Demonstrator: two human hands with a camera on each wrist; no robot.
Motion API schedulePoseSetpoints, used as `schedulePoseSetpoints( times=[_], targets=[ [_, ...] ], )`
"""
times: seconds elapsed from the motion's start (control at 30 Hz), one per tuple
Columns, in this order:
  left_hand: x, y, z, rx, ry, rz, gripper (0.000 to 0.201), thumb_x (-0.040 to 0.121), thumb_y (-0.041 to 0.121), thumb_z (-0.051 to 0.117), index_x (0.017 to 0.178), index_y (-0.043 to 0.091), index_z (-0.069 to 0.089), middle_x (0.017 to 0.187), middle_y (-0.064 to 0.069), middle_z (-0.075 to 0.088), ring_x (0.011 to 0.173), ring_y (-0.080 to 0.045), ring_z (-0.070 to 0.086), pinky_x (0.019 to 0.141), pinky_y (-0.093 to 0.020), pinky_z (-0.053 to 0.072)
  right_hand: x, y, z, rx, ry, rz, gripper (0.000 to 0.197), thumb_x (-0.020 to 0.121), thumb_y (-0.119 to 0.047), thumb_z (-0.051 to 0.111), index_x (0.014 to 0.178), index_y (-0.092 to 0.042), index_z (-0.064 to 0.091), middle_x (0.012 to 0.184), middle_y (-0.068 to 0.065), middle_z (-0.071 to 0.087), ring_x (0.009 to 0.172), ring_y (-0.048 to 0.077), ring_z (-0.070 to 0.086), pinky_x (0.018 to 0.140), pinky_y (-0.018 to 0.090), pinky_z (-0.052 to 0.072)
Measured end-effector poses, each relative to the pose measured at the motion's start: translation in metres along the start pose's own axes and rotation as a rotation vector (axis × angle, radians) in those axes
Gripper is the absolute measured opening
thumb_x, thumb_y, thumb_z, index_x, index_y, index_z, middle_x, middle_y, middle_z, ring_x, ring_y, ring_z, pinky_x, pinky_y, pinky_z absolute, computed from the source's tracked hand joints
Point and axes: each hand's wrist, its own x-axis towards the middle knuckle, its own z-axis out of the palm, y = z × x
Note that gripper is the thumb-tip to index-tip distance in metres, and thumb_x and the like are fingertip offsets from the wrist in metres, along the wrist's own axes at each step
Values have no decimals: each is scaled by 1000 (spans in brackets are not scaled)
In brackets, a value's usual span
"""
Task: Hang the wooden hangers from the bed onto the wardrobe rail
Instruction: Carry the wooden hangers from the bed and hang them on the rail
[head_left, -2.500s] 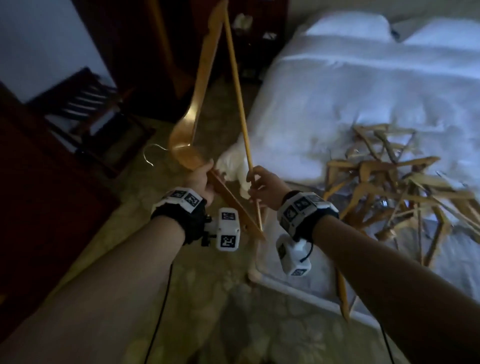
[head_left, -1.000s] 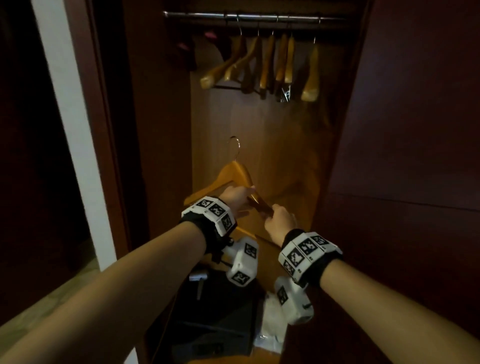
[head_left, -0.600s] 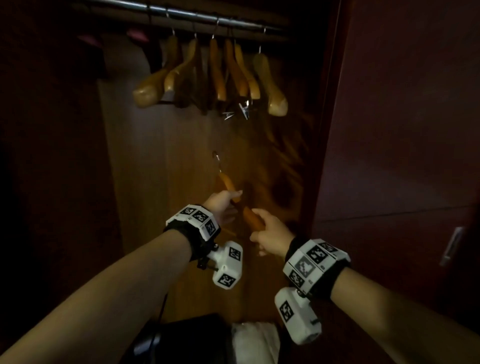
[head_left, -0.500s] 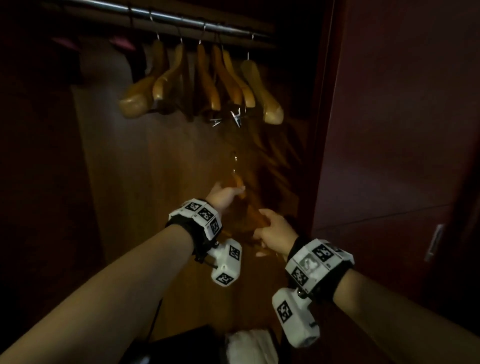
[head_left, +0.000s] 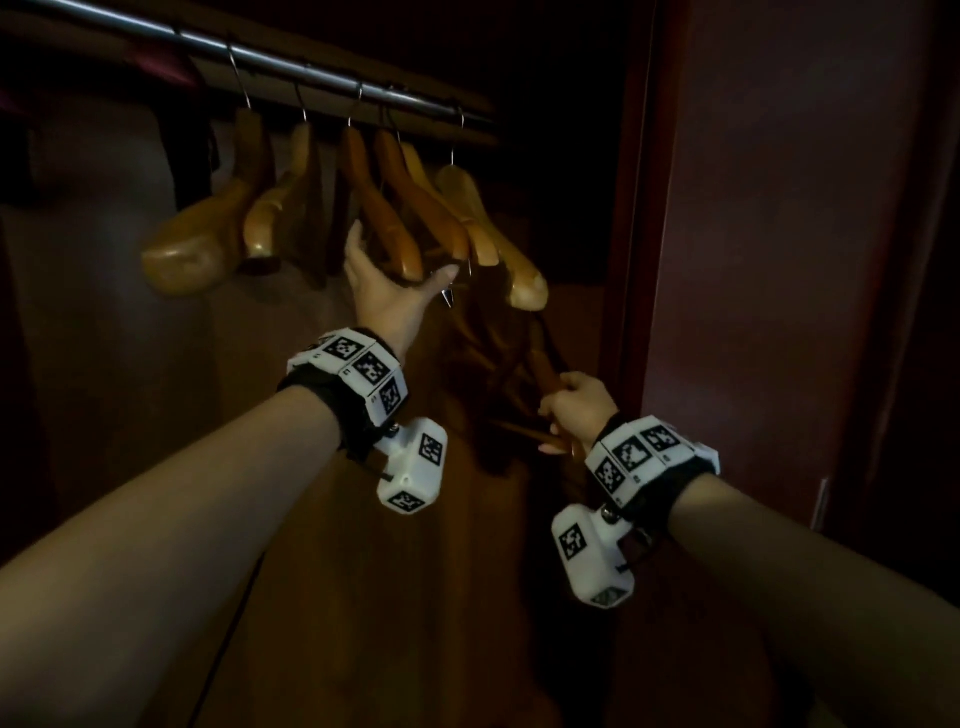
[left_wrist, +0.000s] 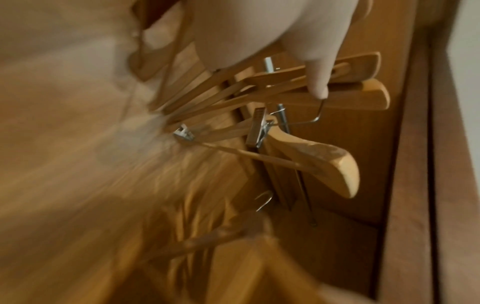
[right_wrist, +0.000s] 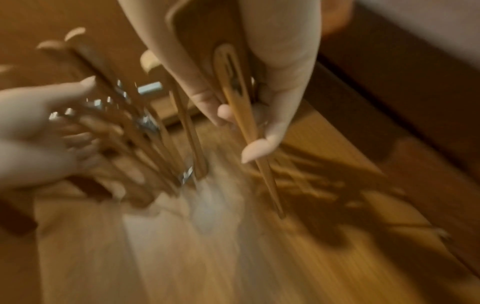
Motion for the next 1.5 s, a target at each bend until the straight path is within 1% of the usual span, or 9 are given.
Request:
schedulePoseSetpoints(
  times=[0.2,0.33,0.53,0.7,1.03,1.13,1.27,1.33,1.5],
  targets=[
    [15,-1,0,92,-24,212,101,68,34,81,145,30,16,148,-7,28,135,-23,30,107,-39,32,31,-45,-9,-14,56,-149,65,86,0,54,144,-21,34,76,5,51,64,15,52,71,45,57],
    [15,-4,1,48,-76,282,90,77,21,75,146,28,18,144,-2,39,123,-5,39,91,-12,37,45,-69,-12,-47,86,-248,64,84,1,54,142,-22,39,80,5,54,63,14,54,67,43,59],
    [22,-9,-1,36,-81,329,81,78,21,75,143,26,27,125,1,50,100,4,51,75,2,41,48,-96,-14,-175,40,-386,63,86,-1,52,143,-25,37,105,8,58,72,19,61,65,40,59],
    [29,-16,-6,5,-108,392,75,77,18,75,139,26,32,117,5,51,103,5,50,80,-5,43,51,-120,-7,-111,33,-428,54,85,-12,62,136,-20,45,111,10,61,91,31,66,72,47,58],
    [38,-27,-27,6,-154,448,74,80,8,72,141,14,30,121,19,40,100,28,42,76,4,37,70,-148,13,-137,104,-358,61,88,-2,56,143,-21,37,73,5,52,57,13,53,65,38,59],
    [35,-24,-33,34,-137,476,76,75,23,72,139,13,32,135,9,39,117,12,42,93,-6,38,74,-148,18,-158,96,-343,61,88,-2,56,142,-22,37,68,6,49,56,14,52,64,38,59],
    [33,-23,-40,82,-170,517,74,79,24,70,141,15,30,141,5,40,132,-13,40,110,-42,35,76,-147,22,-159,75,-326,61,89,-1,54,143,-20,35,67,7,50,54,13,51,60,36,58],
    [32,-23,-43,103,-158,532,76,79,34,66,141,14,29,144,-3,37,133,-11,37,113,-34,31,75,-145,22,-134,62,-327,57,90,-5,54,142,-18,35,71,6,55,55,13,53,58,33,56],
    [19,-25,-38,89,-164,426,78,84,20,68,148,19,22,145,5,32,133,9,26,109,-10,18,58,-139,17,-212,170,-392,51,92,-37,54,137,-14,46,123,8,59,109,23,58,90,31,45]
  ],
)
